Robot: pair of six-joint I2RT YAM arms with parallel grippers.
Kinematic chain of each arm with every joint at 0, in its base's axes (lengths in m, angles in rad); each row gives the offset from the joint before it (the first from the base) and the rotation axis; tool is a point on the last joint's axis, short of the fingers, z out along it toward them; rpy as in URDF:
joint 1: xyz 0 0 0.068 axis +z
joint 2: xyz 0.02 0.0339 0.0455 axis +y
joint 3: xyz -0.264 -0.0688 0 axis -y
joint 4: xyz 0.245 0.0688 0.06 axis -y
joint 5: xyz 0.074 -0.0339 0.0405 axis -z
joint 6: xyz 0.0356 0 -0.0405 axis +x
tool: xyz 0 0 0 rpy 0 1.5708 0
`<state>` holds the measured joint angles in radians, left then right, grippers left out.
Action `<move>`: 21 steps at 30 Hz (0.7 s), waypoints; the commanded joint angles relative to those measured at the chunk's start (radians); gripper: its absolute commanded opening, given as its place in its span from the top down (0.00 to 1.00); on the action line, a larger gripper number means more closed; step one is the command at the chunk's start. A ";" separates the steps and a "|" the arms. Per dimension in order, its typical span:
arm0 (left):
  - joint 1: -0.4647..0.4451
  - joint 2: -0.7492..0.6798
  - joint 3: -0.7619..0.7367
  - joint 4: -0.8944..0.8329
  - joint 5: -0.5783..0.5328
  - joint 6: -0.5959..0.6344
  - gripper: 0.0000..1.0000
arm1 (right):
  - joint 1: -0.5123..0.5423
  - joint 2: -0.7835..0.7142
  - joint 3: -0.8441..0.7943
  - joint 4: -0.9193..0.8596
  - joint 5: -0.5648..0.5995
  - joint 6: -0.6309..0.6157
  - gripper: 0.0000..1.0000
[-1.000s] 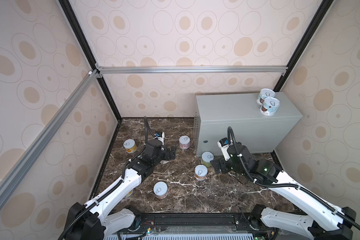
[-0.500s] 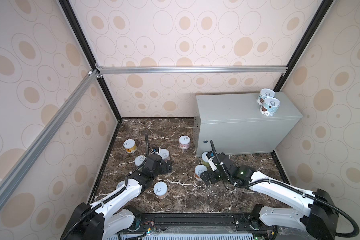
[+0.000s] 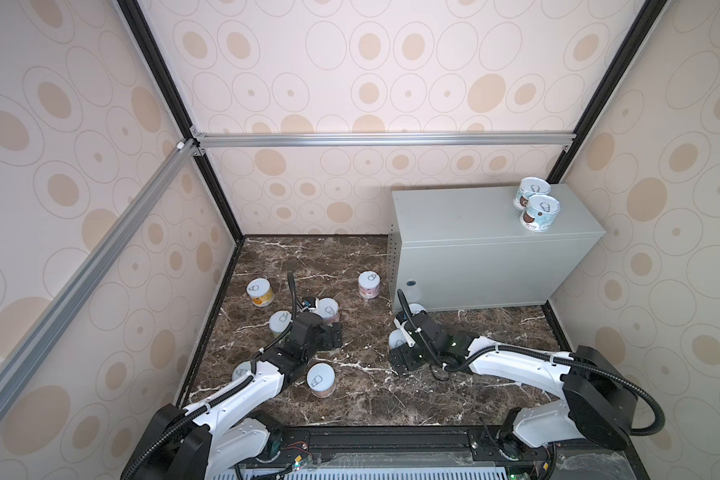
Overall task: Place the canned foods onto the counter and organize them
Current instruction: 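Lower the right gripper over the orange can while the left hovers near the pink can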
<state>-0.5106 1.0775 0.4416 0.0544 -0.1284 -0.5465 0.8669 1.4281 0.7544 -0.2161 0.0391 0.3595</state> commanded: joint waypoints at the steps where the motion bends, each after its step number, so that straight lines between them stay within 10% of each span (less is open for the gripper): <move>1: -0.004 0.015 -0.003 0.030 -0.019 -0.011 0.01 | 0.007 0.026 -0.011 0.050 0.025 0.015 0.01; 21: -0.005 0.030 -0.006 0.044 -0.014 -0.012 0.01 | 0.012 0.198 0.055 0.160 0.058 -0.011 0.08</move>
<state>-0.5125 1.1015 0.4335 0.0776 -0.1291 -0.5465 0.8680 1.6070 0.7818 -0.0959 0.0933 0.3569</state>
